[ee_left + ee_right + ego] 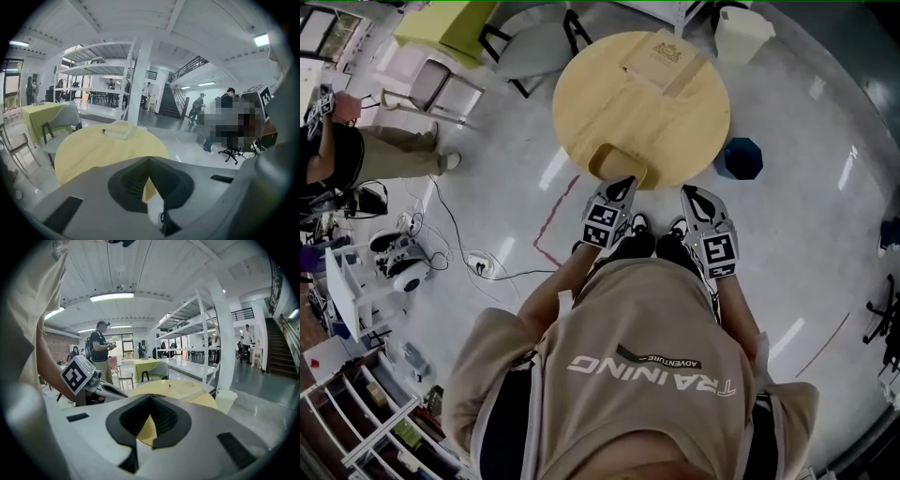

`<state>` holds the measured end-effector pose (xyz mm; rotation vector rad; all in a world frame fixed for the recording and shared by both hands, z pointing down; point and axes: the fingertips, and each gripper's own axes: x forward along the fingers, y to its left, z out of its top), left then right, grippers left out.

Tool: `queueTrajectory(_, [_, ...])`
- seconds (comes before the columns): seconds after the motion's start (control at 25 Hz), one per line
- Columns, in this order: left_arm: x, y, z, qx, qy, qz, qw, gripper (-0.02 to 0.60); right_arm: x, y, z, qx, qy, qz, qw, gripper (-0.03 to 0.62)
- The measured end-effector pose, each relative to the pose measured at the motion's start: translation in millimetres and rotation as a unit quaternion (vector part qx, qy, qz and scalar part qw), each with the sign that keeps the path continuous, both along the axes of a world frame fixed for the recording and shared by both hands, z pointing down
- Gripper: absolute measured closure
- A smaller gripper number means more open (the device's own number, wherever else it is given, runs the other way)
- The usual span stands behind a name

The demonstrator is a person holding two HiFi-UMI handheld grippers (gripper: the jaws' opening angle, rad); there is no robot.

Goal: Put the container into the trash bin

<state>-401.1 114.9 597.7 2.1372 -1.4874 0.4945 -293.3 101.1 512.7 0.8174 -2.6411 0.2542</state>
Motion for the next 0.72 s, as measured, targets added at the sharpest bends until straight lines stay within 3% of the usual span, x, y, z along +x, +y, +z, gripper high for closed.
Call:
queueTrajectory(0.16, [0,-1,18,-0.027,-0.005,-0.014,0.9995,0.578,4,3,10,-0.015,-0.005,-0.011,1.0,0.589])
queueTrajectory(0.24, [2,-2,35,-0.055,-0.004,-0.018,0.9983,0.521,8,2,18,-0.026,-0.004,-0.013,1.0,0.589])
queueTrajectory(0.36, [5,-6,62,-0.096,-0.014,-0.02,0.9951,0.512,16,-4,27,-0.041,-0.009,-0.013,0.999,0.589])
queueTrajectory(0.44, [8,-7,78,-0.122,-0.028,-0.016,0.992,0.468,24,-6,34,-0.05,-0.008,-0.011,0.999,0.589])
queueTrajectory(0.72, [18,-10,113,-0.182,-0.056,-0.007,0.9817,0.468,54,-14,56,-0.071,0.001,0.008,0.997,0.589])
